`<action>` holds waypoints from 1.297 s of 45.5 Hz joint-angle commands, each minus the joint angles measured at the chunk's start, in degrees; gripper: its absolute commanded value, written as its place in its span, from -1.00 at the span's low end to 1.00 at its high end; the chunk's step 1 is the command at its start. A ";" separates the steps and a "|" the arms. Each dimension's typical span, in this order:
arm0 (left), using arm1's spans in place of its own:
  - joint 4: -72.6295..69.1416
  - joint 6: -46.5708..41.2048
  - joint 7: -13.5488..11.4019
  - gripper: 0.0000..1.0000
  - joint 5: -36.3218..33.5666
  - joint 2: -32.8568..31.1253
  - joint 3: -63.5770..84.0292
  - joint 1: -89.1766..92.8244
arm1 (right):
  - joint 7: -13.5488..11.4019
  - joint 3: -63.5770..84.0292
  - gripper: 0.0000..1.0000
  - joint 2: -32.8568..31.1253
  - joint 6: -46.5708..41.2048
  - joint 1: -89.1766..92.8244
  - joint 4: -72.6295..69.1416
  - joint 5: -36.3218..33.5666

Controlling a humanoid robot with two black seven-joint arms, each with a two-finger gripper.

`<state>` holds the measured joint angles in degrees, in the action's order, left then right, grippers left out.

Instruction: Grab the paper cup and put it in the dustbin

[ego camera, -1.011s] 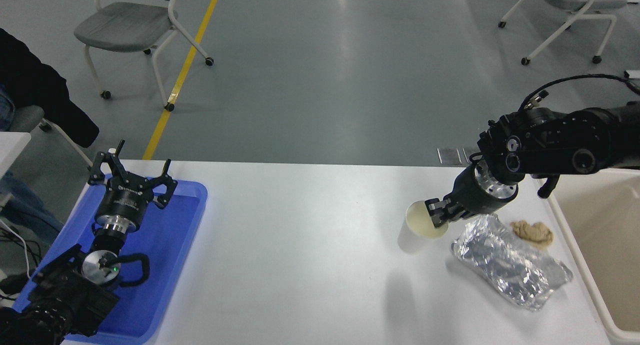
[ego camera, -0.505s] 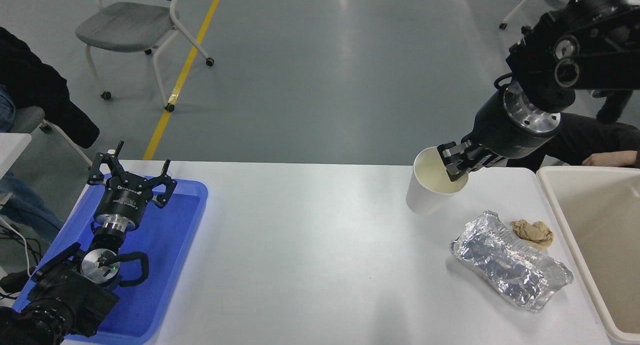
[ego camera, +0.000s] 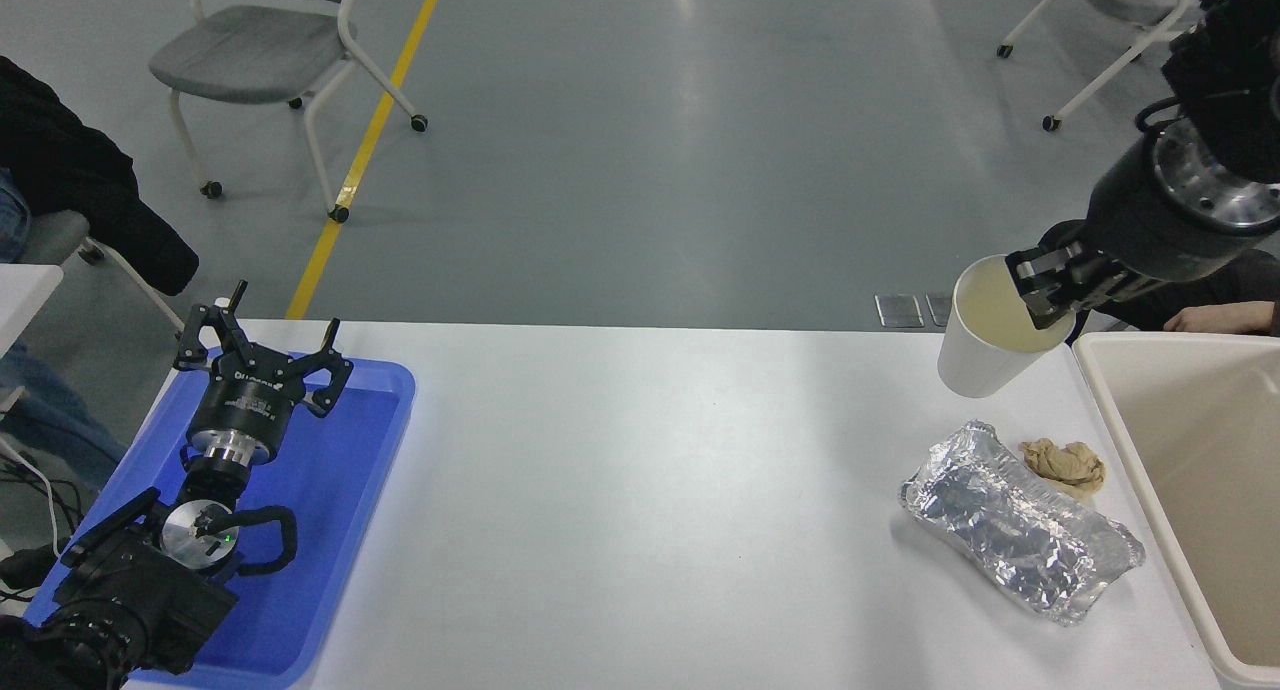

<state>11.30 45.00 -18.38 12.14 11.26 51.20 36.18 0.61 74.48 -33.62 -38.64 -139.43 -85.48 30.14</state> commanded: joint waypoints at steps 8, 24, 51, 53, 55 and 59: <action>0.04 0.00 -0.08 1.00 -0.01 -0.01 -0.05 0.03 | 0.62 -2.05 -1.00 -26.22 0.23 11.01 16.12 21.19; 0.04 0.00 -0.08 1.00 -0.01 -0.01 0.04 0.03 | 3.96 -27.62 -1.00 -31.25 10.59 47.12 31.85 23.12; -0.14 0.00 -0.08 1.00 -0.01 -0.01 0.04 0.03 | 4.23 -55.67 -1.00 -7.17 30.55 95.04 70.09 19.26; 0.04 0.00 -0.08 1.00 -0.01 -0.01 -0.05 0.03 | 4.23 -56.20 -1.00 -4.98 30.64 96.18 72.55 18.04; 0.04 0.00 -0.08 1.00 -0.01 -0.01 -0.05 0.03 | 4.14 -56.37 -1.00 -3.57 30.64 96.71 73.78 16.89; 0.04 0.00 -0.08 1.00 -0.01 -0.01 0.04 0.03 | 4.05 -56.55 -1.00 -2.16 30.73 97.51 74.49 14.69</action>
<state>11.31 45.00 -18.46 12.13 11.25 51.19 36.21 4.75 23.49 -43.05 -9.45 -49.89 -20.07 49.38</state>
